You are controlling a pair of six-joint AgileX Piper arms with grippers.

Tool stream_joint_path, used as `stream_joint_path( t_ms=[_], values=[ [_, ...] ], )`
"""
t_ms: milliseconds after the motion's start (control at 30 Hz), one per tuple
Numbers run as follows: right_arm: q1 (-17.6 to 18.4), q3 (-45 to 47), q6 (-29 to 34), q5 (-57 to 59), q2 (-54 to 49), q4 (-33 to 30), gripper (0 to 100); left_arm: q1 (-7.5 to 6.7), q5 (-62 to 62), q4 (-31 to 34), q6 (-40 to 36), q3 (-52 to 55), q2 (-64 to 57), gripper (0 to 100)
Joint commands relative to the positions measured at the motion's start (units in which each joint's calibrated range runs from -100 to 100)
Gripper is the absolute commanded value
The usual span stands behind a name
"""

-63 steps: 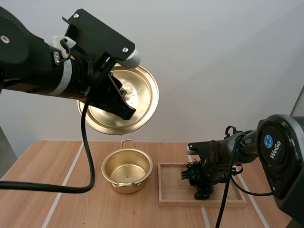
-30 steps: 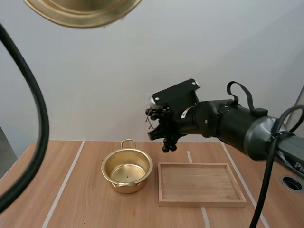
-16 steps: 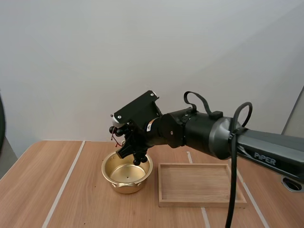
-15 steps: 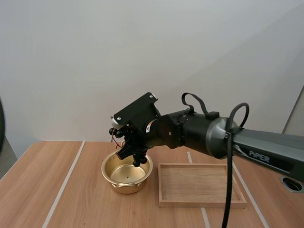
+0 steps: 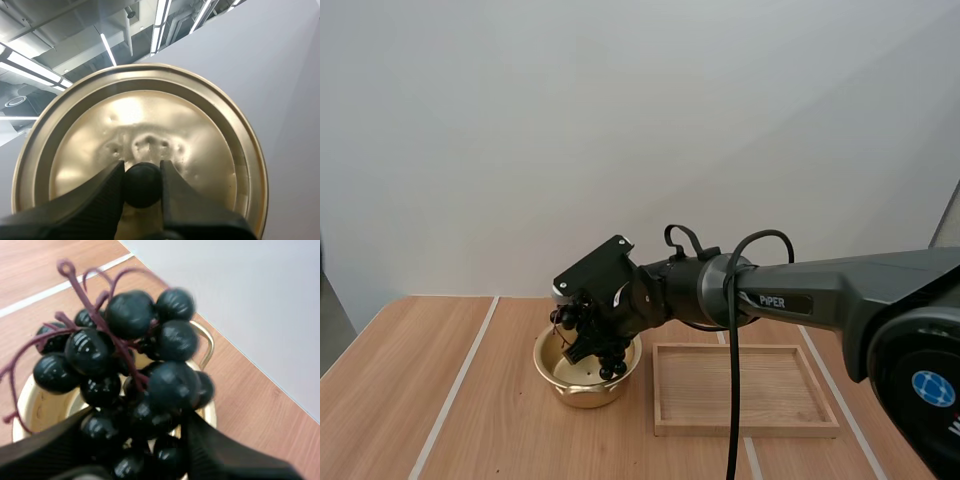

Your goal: Open the lid, put the grape in the pot, and close it

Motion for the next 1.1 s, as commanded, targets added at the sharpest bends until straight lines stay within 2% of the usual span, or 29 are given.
stream_joint_path(
  t_ms=[0, 367, 400, 467, 500, 533, 567, 600, 733, 933, 1067],
  values=[
    [0.1, -0.42, 0.02, -1.51, -0.44, 1.18, 100, -0.22, -0.09, -0.06, -0.51, -0.2, -0.04, 0],
    [0.1, -0.42, 0.02, -0.29, -3.04, 1.18, 100, -0.22, -0.09, 0.36, -0.51, -0.2, -0.04, 0],
    [0.1, -0.42, 0.02, 0.45, -3.88, 1.06, 96, -0.22, -0.09, 0.36, -0.51, -0.2, -0.04, 0],
    [0.03, -0.42, 0.02, 2.7, -5.56, 0.48, 75, -0.22, -0.01, 0.57, -0.69, -0.2, 0.21, 0],
    [0.03, -0.42, 0.02, 4.71, -6.66, 0.35, 54, -0.22, 0.21, 0.75, -1.39, -0.05, 0.35, 0],
    [0.03, -0.42, 0.02, 5.36, -7.35, 0.35, 42, -0.22, 0.54, 1.1, -1.71, -0.05, 0.5, 0],
    [0.03, -0.42, 0.02, 8.39, -9.06, 0.35, 9, -0.22, 1.53, 1.9, -3.11, -0.05, 1.13, 0],
    [0.03, -0.42, 0.02, 9.44, -10.1, 0.35, 0, -0.22, 2.03, 2.2, -3.57, -0.05, 1.59, 0],
    [-1.45, -0.28, 0.06, 17.23, -16.3, 1.26, 0, -0.22, 4.3, 3.59, -4.37, 0.08, 3.6, 0],
    [-5.79, 0.15, 0.06, 29.83, -25.97, 1.24, 0, -0.22, 6.53, 4.48, -4.37, 2.09, 7.52, 0],
    [-8.26, 0.15, 0.06, 39.46, -35.44, 1.24, 0, -0.22, 7.67, 4.48, -4.25, 7.56, 10.55, 0]
  ],
)
